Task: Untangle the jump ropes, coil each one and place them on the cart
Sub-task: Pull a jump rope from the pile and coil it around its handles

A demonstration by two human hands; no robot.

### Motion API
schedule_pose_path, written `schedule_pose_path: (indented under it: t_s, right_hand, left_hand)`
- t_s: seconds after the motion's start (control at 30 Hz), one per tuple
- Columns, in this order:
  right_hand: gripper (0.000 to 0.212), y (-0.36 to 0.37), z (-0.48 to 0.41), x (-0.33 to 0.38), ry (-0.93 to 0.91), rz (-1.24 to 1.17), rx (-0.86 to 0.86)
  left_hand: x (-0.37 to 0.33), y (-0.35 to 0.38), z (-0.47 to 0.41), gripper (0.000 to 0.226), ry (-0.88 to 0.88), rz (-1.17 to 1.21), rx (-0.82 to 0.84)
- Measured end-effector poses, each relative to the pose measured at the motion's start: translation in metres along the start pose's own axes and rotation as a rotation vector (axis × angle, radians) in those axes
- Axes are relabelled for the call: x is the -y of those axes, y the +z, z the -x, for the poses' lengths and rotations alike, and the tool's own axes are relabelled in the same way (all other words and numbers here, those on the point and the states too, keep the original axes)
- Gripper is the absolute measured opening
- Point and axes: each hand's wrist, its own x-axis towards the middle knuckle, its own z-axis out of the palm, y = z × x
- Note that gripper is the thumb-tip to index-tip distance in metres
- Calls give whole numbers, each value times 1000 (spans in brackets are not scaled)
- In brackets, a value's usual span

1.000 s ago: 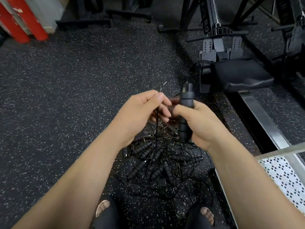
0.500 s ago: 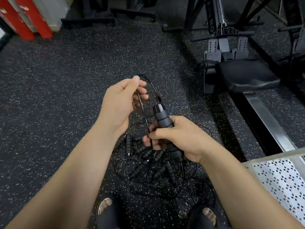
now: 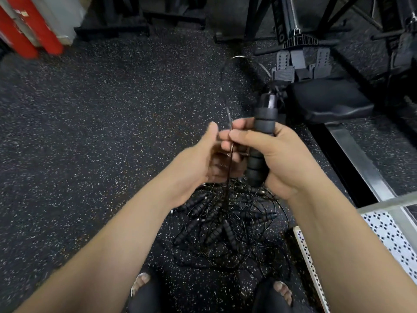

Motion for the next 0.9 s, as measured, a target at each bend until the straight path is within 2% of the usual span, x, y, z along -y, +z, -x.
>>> schedule_pose_path:
  t_s: [0.17,0.3,0.4,0.53,0.67,0.83,0.9]
  right_hand:
    - [24,-13,-6,10,-97,-122,-149]
    - [23,-25,-11,10,-107,-160,-236]
    - [22,-29,-13,7,-106,-163,-244]
    - [22,-24,-16,-2,-31,-57,-210]
    - [24,-14,-15,-20,117,147,-48]
    - [44,7,-8,-35,158,150,63]
    - [36,9,-7,-41,163,237,80]
  left_hand:
    - [3,12,8,54,-21,-258,169]
    - [2,10,10,27,65,-427,172]
    - [3,7,10,20,129,-486,121]
    - [-1,1,10,21,214,-391,9]
    - [-5,-12,5,21,354,-294,-174]
    - [-7,-27,3,21,444,-159,-334]
    - [-8,-31,4,20,443,-89,-361]
